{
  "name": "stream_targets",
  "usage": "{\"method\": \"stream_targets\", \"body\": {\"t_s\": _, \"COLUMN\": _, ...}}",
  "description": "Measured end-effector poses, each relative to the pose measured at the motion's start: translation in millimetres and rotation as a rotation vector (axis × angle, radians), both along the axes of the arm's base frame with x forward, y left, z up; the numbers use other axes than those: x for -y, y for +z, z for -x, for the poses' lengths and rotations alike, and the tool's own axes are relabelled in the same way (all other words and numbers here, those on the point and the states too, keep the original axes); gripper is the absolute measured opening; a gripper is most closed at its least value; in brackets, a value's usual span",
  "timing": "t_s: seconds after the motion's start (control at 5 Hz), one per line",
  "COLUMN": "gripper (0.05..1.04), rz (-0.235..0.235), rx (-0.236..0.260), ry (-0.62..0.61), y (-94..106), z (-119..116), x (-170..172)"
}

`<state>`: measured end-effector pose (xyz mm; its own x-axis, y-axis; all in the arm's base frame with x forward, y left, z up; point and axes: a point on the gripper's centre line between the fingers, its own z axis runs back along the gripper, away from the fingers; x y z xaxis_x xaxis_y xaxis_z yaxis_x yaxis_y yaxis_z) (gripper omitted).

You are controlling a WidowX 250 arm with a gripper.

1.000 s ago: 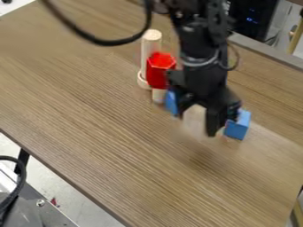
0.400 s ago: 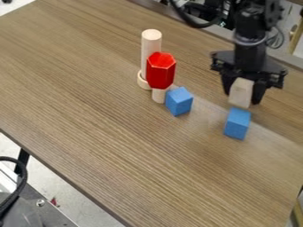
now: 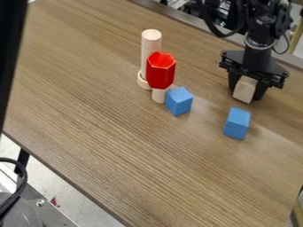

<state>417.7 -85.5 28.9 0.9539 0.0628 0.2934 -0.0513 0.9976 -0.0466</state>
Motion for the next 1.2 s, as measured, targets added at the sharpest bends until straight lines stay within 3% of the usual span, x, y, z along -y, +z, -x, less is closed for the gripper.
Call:
{"method": "stream_targets", "body": {"t_s": 0.2, "gripper": 0.595, "rz": -0.025, "rx": 0.033, "ry": -0.014, "y": -0.3, "z": -6.3, "x": -2.2}}
{"method": "stream_targets", "body": {"t_s": 0.4, "gripper": 0.641, "rz": -0.016, "rx": 0.051, "ry": -0.02, "y": -5.0, "z": 0.5, "x": -3.2}}
{"method": "stream_targets", "body": {"t_s": 0.6, "gripper": 0.926, "rz": 0.018, "rx": 0.026, "ry": -0.036, "y": -5.1, "z": 17.4, "x": -5.2}}
{"method": "stream_targets", "body": {"t_s": 0.8, "gripper": 1.003, "rz": 0.06, "rx": -0.01, "ry": -0.072, "y": 0.0, "z": 40.2, "x": -5.4}}
{"method": "stream_targets", "body": {"t_s": 1.2, "gripper": 1.001, "rz": 0.041, "rx": 0.149, "ry": -0.049, "y": 64.4, "z": 66.2, "x": -33.6}}
